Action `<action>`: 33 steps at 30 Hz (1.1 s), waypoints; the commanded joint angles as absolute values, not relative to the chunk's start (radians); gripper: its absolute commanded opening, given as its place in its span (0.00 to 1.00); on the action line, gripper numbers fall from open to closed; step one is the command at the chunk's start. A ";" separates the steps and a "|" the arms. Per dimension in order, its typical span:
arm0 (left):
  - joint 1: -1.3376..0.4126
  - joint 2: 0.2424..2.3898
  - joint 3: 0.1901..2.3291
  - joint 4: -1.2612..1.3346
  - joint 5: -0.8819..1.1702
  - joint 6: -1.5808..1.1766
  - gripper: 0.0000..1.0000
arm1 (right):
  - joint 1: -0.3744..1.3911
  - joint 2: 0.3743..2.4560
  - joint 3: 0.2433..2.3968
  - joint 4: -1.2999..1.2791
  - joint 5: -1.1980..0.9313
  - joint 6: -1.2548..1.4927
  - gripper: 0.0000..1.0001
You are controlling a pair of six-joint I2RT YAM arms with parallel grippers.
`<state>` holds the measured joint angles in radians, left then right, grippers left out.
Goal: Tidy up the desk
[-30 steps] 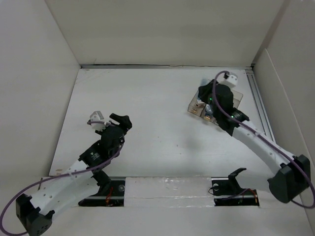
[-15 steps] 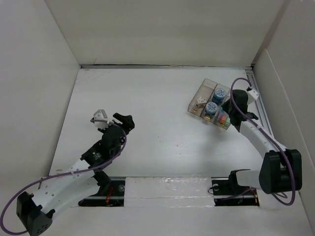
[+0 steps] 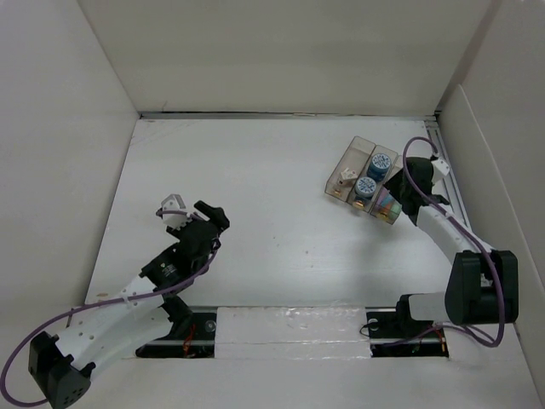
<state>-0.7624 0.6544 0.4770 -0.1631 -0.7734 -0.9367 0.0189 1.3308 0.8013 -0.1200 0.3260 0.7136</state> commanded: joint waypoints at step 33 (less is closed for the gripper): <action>-0.408 1.408 0.839 -0.492 -0.724 -1.184 0.58 | 0.641 0.537 0.640 0.003 -0.150 0.643 0.55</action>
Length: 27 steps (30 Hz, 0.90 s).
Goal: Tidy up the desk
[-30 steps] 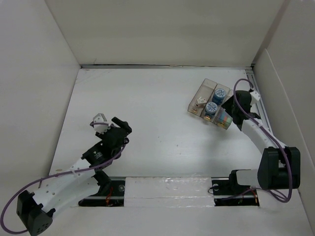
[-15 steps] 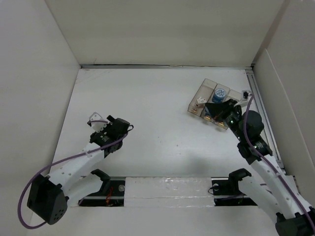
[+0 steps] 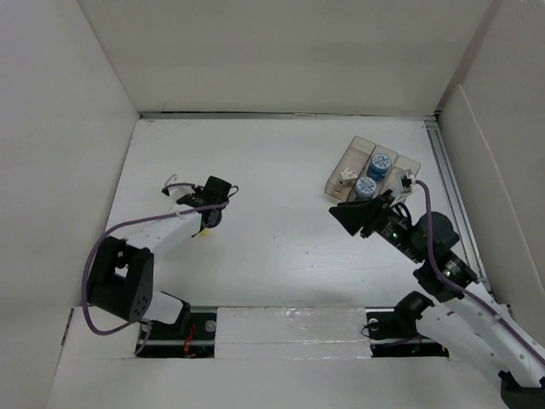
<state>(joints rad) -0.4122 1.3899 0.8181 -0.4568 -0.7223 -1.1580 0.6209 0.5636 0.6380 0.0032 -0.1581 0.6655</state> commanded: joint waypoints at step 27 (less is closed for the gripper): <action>-0.385 1.566 0.745 -0.380 -0.627 -1.215 0.29 | 0.653 0.399 0.693 -0.146 -0.041 0.624 0.56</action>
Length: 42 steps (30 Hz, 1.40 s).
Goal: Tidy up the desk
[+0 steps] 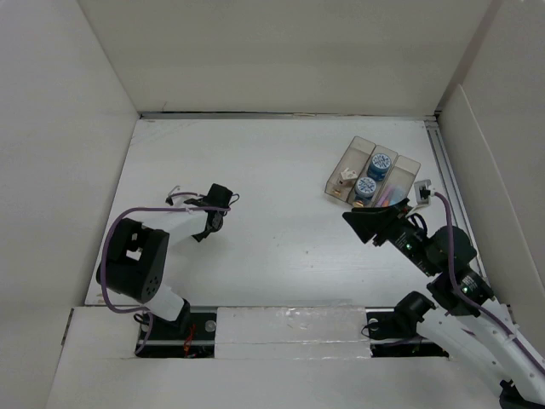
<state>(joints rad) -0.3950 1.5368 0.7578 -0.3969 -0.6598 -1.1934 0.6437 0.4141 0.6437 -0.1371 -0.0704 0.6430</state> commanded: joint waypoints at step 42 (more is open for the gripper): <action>-1.022 2.543 2.364 0.178 0.093 -0.566 0.00 | 0.653 0.495 1.063 -0.261 0.172 0.574 0.52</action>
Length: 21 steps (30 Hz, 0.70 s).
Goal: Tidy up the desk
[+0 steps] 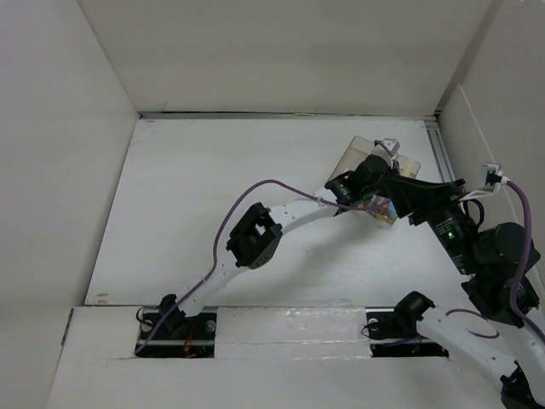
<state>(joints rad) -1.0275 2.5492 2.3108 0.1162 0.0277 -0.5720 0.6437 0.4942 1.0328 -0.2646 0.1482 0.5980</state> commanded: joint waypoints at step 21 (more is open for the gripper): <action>-0.994 2.511 2.272 0.173 0.101 -0.546 0.64 | 0.653 0.486 1.043 -0.255 0.212 0.565 0.53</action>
